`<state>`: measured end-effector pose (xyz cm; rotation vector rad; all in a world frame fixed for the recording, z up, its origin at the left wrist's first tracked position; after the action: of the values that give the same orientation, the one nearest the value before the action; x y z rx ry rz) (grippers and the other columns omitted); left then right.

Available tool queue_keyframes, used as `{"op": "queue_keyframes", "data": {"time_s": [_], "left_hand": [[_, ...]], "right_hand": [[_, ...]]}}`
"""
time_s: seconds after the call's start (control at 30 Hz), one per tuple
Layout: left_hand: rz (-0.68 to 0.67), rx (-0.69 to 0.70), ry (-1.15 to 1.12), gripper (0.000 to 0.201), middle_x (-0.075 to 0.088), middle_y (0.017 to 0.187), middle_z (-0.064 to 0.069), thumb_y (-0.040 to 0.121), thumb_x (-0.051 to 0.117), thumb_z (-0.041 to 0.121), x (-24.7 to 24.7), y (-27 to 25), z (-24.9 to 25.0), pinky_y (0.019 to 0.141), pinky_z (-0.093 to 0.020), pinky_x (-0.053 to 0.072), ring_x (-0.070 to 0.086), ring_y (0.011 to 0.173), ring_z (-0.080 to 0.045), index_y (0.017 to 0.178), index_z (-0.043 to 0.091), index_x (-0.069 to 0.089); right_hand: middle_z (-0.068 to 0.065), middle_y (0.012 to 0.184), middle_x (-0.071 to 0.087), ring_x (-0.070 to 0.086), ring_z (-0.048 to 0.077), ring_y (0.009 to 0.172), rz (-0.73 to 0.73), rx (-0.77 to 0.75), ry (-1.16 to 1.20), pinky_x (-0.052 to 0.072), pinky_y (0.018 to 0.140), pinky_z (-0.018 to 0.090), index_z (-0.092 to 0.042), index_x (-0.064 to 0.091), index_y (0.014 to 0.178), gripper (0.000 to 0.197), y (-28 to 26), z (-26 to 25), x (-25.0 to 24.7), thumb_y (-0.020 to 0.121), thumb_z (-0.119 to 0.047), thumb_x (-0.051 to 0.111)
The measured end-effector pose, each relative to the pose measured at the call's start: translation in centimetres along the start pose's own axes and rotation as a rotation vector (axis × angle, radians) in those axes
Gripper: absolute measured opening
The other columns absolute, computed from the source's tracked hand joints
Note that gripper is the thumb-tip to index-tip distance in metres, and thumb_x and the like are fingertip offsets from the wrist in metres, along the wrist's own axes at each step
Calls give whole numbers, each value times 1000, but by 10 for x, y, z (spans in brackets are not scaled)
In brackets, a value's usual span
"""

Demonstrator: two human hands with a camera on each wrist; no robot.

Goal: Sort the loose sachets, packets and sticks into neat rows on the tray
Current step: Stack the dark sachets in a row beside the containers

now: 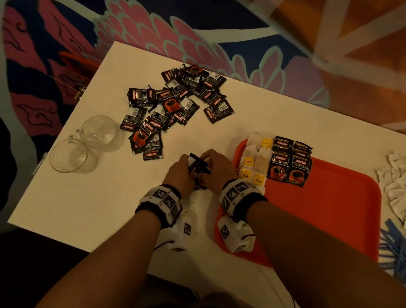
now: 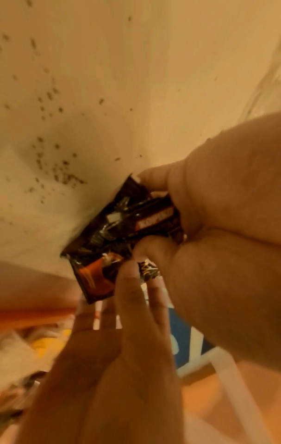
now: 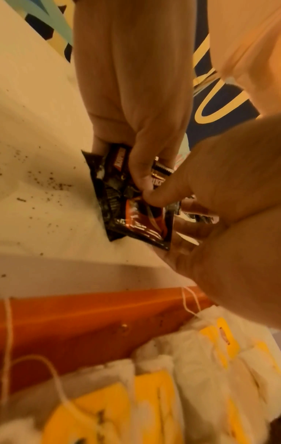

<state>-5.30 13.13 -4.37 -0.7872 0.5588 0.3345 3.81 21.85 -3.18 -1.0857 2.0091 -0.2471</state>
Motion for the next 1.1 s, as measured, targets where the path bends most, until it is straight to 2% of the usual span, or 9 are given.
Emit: {"op": "queue_keyframes", "data": {"time_s": [0.1,0.27,0.4,0.5,0.6,0.73,0.83,0.93,1.1], "left_hand": [[-76,73,-8,22,58,110,-7,99,50,8,-17,-8,8,77,-30,37,51,94,-20,119,13,45],[-76,203,-23,20,61,104,-4,93,64,12,-40,-25,34,80,-38,50,60,94,-25,111,15,55],[101,46,-861,27,71,101,-7,84,76,7,-37,-50,52,75,-38,57,68,91,-27,105,19,64],[-59,-24,-1328,34,69,117,-11,92,63,15,-8,-70,76,83,-37,54,64,108,-27,125,11,60],[-242,-41,-1566,45,66,125,-19,88,55,22,9,-85,107,81,-42,58,66,107,-33,131,11,60],[-199,-102,-1523,55,61,129,-27,85,58,16,18,-98,128,64,-41,60,69,95,-36,137,2,53],[-173,-130,-1440,41,65,120,-29,94,54,9,26,-107,136,61,-42,59,71,86,-37,133,-3,54],[-214,-80,-1353,36,70,107,-25,92,57,6,37,-123,150,63,-41,60,72,81,-33,127,-3,59],[-310,-71,-1363,38,68,112,-24,93,52,15,52,-149,165,89,-44,52,67,88,-31,124,-4,60]], "right_hand": [[8,123,51,51,24,109,-69,-61,-31,45,90,33,-20,51,127,47,-5,-7,-11,84,-15,70],[12,105,62,57,28,92,-185,-131,-4,44,76,34,-10,56,110,21,-24,-10,-36,92,-19,61],[8,97,68,65,28,95,-72,-96,466,53,90,50,-19,62,103,15,-45,-1,-60,90,-12,61],[15,112,69,66,31,106,-43,-35,776,53,93,52,-9,62,119,26,-64,-1,-76,95,-3,56],[16,115,68,64,34,108,-42,-39,715,52,93,58,-20,63,115,21,-85,1,-83,97,-13,55],[1,104,65,62,18,96,103,-116,268,51,81,35,-18,62,104,21,-113,11,-117,89,-31,68],[-8,89,47,44,1,74,330,-174,167,33,58,15,-19,50,96,47,-143,19,-144,71,-38,85],[-8,71,49,44,3,58,331,-156,255,34,48,13,-18,48,94,48,-158,33,-153,69,-28,88],[-4,80,57,56,11,72,272,-58,434,46,66,27,-19,51,96,39,-171,61,-169,75,-25,84]]}}
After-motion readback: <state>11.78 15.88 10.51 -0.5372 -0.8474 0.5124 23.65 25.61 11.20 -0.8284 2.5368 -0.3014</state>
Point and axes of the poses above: each hand's wrist, its own y-axis towards the middle knuckle, its own x-axis out of the palm, z = x × y, the point moved 3 cm from there along y, towards the middle knuckle
